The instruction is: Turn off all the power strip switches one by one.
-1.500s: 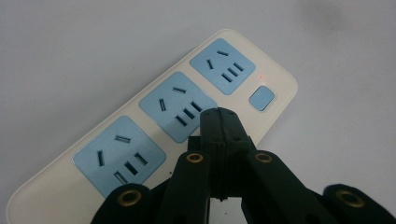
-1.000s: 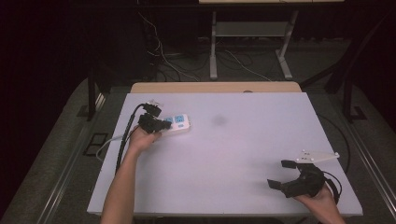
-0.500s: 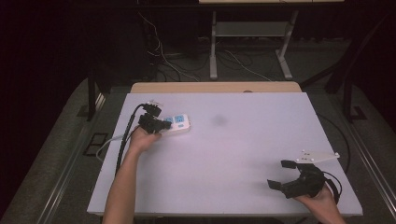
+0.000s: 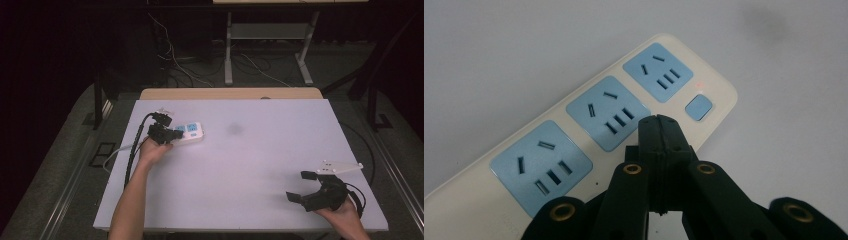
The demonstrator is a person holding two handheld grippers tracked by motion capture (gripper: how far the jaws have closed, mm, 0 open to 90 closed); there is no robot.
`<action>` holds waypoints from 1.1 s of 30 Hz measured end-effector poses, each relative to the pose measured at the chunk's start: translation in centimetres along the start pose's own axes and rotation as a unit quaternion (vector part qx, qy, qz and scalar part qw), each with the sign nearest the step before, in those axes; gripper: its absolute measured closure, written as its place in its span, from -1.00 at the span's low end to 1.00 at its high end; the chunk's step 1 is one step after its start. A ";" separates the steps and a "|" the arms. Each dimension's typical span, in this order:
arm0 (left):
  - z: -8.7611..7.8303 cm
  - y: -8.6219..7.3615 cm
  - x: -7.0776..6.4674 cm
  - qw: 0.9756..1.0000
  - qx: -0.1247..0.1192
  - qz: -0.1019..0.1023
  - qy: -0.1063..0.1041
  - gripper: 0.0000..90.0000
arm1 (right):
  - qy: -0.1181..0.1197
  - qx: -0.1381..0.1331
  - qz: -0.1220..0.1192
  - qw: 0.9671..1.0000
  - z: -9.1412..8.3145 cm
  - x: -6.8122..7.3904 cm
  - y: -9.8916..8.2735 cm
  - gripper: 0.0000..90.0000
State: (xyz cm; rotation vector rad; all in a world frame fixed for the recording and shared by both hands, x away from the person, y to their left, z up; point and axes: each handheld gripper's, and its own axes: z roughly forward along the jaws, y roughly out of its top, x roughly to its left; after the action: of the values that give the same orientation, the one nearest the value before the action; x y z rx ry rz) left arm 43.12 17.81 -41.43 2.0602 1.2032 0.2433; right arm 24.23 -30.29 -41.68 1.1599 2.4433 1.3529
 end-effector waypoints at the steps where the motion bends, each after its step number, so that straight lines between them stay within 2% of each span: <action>1: 0.0 0.0 0.1 1.000 0.004 0.003 -0.004 0.99 | 0.000 0.001 0.000 1.000 0.0 0.0 0.0 -0.99; 2: -0.1 0.0 0.2 1.000 0.006 -0.001 -0.008 0.99 | 0.000 0.001 0.000 1.000 0.0 0.0 0.0 -0.99; 6: -0.3 0.0 0.1 1.000 0.006 0.007 -0.010 0.99 | -0.001 0.002 0.001 1.000 0.0 0.0 0.0 -0.99; 19: -1.8 1.3 -0.6 1.000 -0.006 0.025 -0.002 0.99 | -0.001 0.000 0.000 1.000 0.0 0.1 0.0 -0.99; 33: -0.9 2.8 -2.0 0.999 0.002 0.046 -0.007 0.99 | -0.001 0.000 0.000 1.000 -0.1 0.1 0.0 -0.99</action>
State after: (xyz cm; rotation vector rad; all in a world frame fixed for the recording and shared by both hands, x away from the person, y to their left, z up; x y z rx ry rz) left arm 43.47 15.74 -38.58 2.1193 1.1028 0.2684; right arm 24.16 -30.31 -41.62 1.1612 2.4417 1.3508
